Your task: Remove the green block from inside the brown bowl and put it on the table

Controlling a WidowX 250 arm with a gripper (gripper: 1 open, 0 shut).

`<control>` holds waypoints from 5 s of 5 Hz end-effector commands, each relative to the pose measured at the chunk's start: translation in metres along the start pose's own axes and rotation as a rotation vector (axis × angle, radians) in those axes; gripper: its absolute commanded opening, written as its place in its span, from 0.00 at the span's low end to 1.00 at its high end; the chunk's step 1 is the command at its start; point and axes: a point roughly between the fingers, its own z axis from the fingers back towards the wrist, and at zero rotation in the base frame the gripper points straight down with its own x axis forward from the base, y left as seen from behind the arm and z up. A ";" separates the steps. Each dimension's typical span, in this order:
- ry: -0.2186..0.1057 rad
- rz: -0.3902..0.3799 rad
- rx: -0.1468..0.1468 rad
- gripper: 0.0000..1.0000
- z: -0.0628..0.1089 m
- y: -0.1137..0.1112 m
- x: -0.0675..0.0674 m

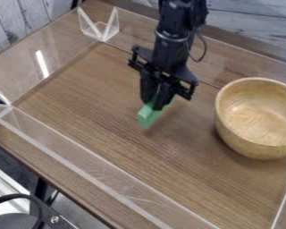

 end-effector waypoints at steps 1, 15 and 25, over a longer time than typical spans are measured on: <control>0.019 -0.010 0.018 0.00 -0.003 -0.003 -0.004; 0.066 0.075 -0.257 1.00 -0.029 -0.006 -0.025; -0.081 -0.053 -0.277 1.00 0.052 -0.004 -0.034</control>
